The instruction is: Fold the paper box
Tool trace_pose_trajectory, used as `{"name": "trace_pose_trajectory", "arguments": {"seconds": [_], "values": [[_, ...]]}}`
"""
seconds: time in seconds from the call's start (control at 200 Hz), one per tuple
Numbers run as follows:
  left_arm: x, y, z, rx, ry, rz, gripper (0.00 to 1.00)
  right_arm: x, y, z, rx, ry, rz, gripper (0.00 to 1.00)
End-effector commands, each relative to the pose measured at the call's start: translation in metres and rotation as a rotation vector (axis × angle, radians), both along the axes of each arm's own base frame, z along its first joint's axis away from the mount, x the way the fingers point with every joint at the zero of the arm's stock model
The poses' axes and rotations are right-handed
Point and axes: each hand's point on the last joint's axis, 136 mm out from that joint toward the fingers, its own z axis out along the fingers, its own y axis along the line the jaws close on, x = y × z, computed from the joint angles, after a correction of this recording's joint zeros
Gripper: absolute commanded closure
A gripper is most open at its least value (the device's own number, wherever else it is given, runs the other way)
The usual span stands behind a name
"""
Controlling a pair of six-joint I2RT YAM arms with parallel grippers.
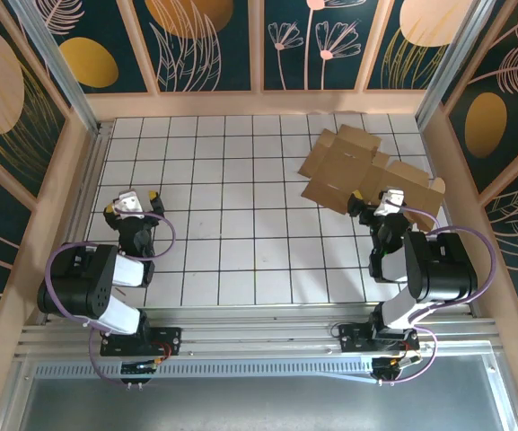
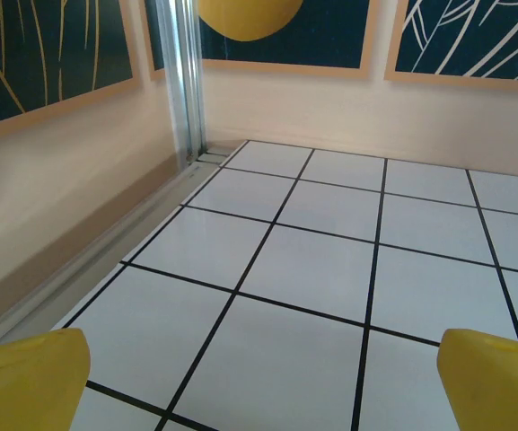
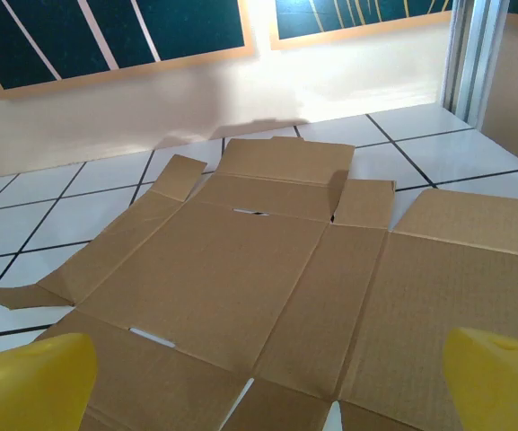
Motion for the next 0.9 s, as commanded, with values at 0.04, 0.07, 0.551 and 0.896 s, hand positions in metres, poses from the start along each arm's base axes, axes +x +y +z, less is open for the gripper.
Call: {"name": "trace_pose_trajectory", "arguments": {"seconds": [0.04, 0.07, 0.551, 0.896], "values": [[0.004, 0.000, 0.010, -0.022, -0.044, -0.008, 0.01, 0.004, -0.001, 0.008, -0.017, -0.027, 0.004, 0.01], [0.004, 0.000, 0.010, -0.022, -0.043, -0.007, 0.01, 0.004, -0.001, 0.008, -0.017, -0.026, 0.004, 0.01], [0.004, 0.000, 0.010, -0.022, -0.043, -0.007, 0.01, 0.003, -0.001, 0.008, -0.016, -0.029, 0.005, 0.01], [-0.017, 0.014, 0.061, -0.200, -0.098, 0.091, 0.07, -0.042, 0.006, 0.090, 0.028, -0.162, -0.123, 0.01]]}}
